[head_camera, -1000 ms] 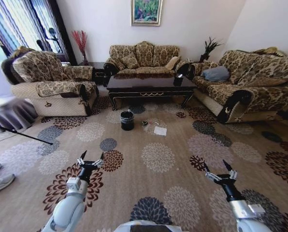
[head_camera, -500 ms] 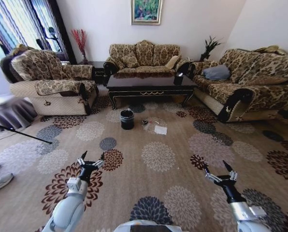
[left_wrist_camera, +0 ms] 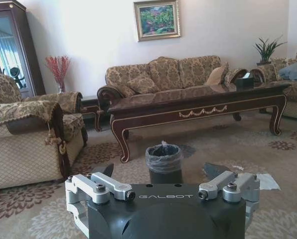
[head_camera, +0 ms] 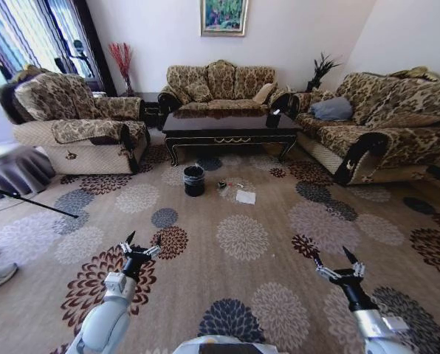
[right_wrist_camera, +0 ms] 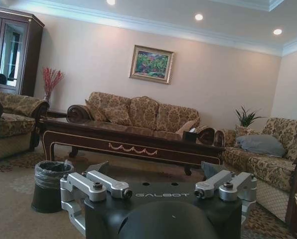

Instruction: Move to the front of the table and pick up the trash from the floor, then place it into the trash bin.

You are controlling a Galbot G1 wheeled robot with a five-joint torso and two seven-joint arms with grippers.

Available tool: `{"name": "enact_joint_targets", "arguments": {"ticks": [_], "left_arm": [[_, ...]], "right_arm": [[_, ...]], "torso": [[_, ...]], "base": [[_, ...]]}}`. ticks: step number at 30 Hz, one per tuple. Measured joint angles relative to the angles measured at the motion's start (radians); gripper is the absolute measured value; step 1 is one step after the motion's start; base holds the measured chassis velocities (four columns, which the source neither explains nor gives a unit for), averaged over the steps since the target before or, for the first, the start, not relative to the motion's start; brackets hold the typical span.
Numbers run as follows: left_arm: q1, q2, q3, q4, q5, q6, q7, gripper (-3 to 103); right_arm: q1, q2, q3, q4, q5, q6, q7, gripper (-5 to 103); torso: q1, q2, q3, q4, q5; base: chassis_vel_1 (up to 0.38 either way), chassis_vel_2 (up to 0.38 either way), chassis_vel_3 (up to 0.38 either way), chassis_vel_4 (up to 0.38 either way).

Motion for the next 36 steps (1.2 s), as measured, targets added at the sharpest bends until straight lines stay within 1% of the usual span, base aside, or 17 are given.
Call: {"name": "enact_joint_targets", "arguments": {"ticks": [2, 9, 11, 13, 23, 25, 28, 36], "left_arm": [[0.007, -0.002, -0.001, -0.002, 0.001, -0.002, 0.004, 100], [0.059, -0.009, -0.02, -0.013, 0.006, -0.026, 0.026, 100], [0.061, -0.01, -0.021, -0.015, 0.006, -0.026, 0.026, 100], [0.064, -0.013, -0.021, -0.018, 0.005, -0.026, 0.028, 100], [0.06, -0.024, -0.019, -0.011, 0.001, -0.017, 0.027, 100], [0.06, -0.023, -0.02, -0.011, -0.001, -0.016, 0.026, 100], [0.041, -0.016, -0.03, -0.012, -0.02, -0.004, 0.02, 100], [0.03, -0.011, -0.029, -0.009, -0.024, -0.001, 0.018, 100]], "right_arm": [[0.004, -0.002, -0.002, -0.002, 0.0, -0.002, 0.002, 100], [0.06, -0.031, -0.02, -0.015, 0.011, -0.035, 0.011, 100], [0.065, -0.031, -0.022, -0.015, 0.009, -0.038, 0.012, 100], [0.07, -0.026, -0.027, -0.01, 0.005, -0.043, 0.014, 100], [0.063, -0.022, -0.027, -0.017, 0.002, -0.035, 0.007, 100], [0.06, -0.021, -0.027, -0.018, 0.002, -0.032, 0.005, 100], [0.058, -0.014, -0.028, -0.022, -0.001, -0.026, 0.001, 100], [0.06, -0.01, -0.033, -0.023, -0.008, -0.025, -0.001, 100]], "torso": [[-0.002, -0.004, -0.002, 0.0, -0.0001], [-0.016, -0.037, -0.021, 0.0004, -0.0001], [-0.018, -0.041, -0.023, 0.0003, -0.0001], [-0.023, -0.055, -0.031, 0.0001, -0.0001], [-0.039, -0.096, -0.057, 0.0001, -0.0002], [-0.041, -0.1, -0.06, 0.0001, -0.0002], [-0.049, -0.121, -0.072, 0.0001, -0.0001], [-0.061, -0.149, -0.088, 0.0001, -0.0001]], "base": [[0.0, 0.0, 0.0, 0.0], [0.0, 0.0, 0.0, 0.0], [0.0, 0.0, 0.0, 0.0], [0.0, 0.0, 0.0, 0.0], [0.0, 0.0, 0.0, 0.0], [0.0, 0.0, 0.0, 0.0], [0.0, 0.0, 0.0, 0.0], [0.0, 0.0, 0.0, 0.0]]}}
